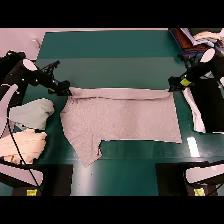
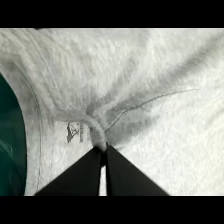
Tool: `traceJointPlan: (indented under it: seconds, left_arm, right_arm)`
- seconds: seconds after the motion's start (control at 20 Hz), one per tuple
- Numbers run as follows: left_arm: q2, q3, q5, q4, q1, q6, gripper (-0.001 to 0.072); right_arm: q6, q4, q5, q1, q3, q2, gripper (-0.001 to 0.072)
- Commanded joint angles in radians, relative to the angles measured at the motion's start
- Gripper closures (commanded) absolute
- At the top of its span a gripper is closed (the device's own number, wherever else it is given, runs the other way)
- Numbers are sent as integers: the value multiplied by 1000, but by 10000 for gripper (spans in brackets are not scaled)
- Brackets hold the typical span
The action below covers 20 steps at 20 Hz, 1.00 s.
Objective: Fold the shirts.
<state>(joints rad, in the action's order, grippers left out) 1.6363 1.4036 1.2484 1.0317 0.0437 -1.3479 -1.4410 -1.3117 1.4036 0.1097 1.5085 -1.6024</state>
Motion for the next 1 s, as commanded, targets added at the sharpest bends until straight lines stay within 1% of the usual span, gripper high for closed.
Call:
traceJointPlan:
  seconds: [0.0,0.05,0.15,0.25,0.4,0.5,0.65,0.7,0.8,0.9,0.95]
  left_arm:
    - [-2,-45,20,0,0,-23,210]
    - [-11,-45,30,0,0,-51,97]
    - [-55,-47,64,5,0,-57,96]
    - [-154,-98,79,20,0,-58,96]
    - [-391,-356,71,82,0,-93,96]
    - [-546,-572,55,92,0,-105,96]
    - [-702,-805,28,81,0,-160,97]
    - [-729,-860,13,63,0,-171,97]
    - [-740,-925,-21,-6,0,-166,96]
    - [-740,-982,-72,-75,0,-135,96]
    - [-740,-1003,-91,-96,0,-135,96]
  right_arm:
    - [-2,6,-32,0,-79,40,441]
    - [-2,12,-24,0,-79,56,324]
    - [-2,11,-4,0,-79,102,324]
    - [-1,11,51,0,-79,174,325]
    - [-1,11,106,-1,-81,288,326]
    - [-1,11,90,-1,-86,357,327]
    - [-1,11,80,0,-86,425,328]
    - [-1,11,79,0,-86,436,328]
    - [-1,11,82,0,-86,447,328]
    - [-1,11,82,0,-86,452,328]
    - [-1,11,83,0,-86,452,328]
